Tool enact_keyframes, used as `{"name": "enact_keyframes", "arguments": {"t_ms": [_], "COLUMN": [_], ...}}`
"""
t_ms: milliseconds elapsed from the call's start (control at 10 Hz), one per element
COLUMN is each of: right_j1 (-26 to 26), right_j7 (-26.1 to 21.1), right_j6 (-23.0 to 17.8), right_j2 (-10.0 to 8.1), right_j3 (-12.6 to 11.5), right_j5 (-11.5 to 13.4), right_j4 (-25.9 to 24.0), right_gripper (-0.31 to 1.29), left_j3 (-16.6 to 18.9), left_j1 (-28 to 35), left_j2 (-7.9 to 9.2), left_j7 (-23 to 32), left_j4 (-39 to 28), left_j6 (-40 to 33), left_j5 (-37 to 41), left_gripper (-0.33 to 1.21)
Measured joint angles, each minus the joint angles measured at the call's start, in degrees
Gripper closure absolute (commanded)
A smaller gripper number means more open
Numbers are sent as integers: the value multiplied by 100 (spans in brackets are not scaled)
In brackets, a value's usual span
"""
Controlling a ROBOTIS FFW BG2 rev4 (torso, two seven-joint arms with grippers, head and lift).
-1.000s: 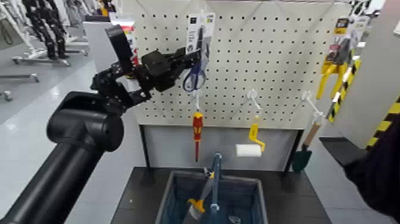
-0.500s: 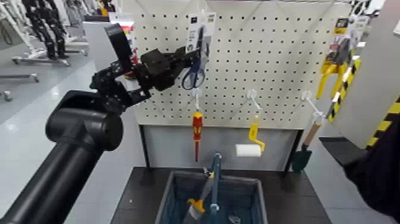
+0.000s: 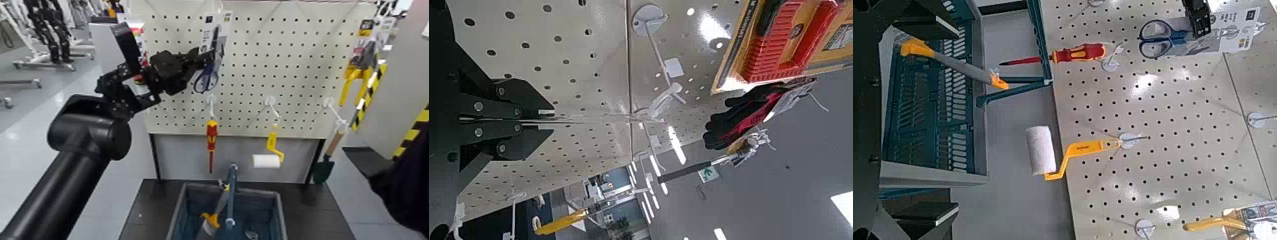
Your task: Put the blue scissors into the crate.
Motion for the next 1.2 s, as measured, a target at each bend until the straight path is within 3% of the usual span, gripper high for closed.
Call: {"name": "enact_keyframes", "arguments": {"t_ms": [700,1000,1200], "right_j1": [8,5,2], "right_j7": [0,0,0], "right_j6": [0,0,0], "right_j2": [-4,7,9], "right_j3": [-12,-3,2], "right_j5": [-15,-15,-15], "right_j4": [2,15,18], "right_gripper": [9,9,9], "left_j3": [199,70,-71], "left_j1": [479,940,1309], "left_j2": [42,-4,74], "left_j7": [59,79,180], "left_j4": [-1598,-1770,-1716], "left_j6": [318,636,880], "left_j5": [99,573,867], "left_gripper": [118,118,118]}}
